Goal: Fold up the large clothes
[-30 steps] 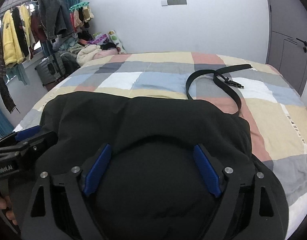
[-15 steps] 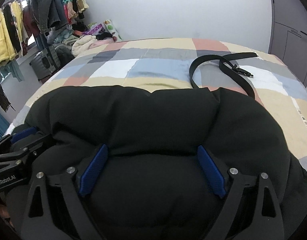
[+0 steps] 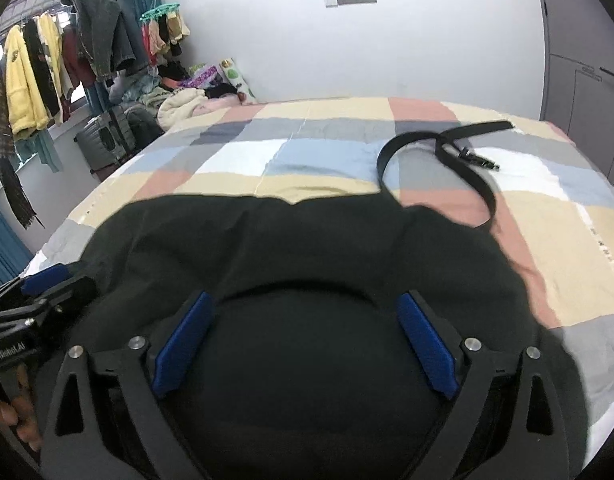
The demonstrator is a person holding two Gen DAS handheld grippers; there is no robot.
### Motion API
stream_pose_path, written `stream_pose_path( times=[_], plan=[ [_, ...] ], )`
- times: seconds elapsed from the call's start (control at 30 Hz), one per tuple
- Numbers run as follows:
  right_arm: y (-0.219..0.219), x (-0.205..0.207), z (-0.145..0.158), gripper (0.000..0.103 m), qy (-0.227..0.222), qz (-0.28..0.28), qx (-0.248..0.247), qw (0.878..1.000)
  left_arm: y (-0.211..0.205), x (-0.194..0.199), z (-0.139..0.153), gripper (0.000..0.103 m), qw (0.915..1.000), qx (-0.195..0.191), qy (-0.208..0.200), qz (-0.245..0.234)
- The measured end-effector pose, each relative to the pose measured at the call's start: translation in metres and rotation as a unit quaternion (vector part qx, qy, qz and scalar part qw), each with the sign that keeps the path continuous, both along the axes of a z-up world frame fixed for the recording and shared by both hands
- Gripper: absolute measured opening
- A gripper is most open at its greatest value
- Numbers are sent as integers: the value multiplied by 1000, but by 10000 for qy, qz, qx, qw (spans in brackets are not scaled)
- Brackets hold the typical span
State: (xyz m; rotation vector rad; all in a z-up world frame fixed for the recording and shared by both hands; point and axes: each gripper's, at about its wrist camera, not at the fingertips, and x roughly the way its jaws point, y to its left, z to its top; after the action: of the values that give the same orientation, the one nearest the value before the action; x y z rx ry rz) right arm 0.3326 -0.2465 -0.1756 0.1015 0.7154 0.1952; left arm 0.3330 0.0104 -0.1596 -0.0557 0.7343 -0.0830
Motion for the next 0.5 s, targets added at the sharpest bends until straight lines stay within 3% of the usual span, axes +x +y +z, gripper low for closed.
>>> stream_pose_path(
  times=[0.1, 0.23, 0.43, 0.5],
  plan=[
    [-12, -10, 10, 100, -141, -46, -59, 9999, 16, -10, 10, 82, 9998, 52, -125, 152],
    [-38, -21, 13, 100, -146, -223, -227, 9994, 34, -14, 10, 82, 9978, 508, -168, 398],
    [-54, -29, 6, 101, -210, -435, -670, 9966, 40, -12, -9, 82, 9974, 652, -40, 301],
    [-56, -22, -7, 101, -54, -382, -599, 9975, 43, -12, -15, 82, 9979, 577, -2, 291]
  ],
)
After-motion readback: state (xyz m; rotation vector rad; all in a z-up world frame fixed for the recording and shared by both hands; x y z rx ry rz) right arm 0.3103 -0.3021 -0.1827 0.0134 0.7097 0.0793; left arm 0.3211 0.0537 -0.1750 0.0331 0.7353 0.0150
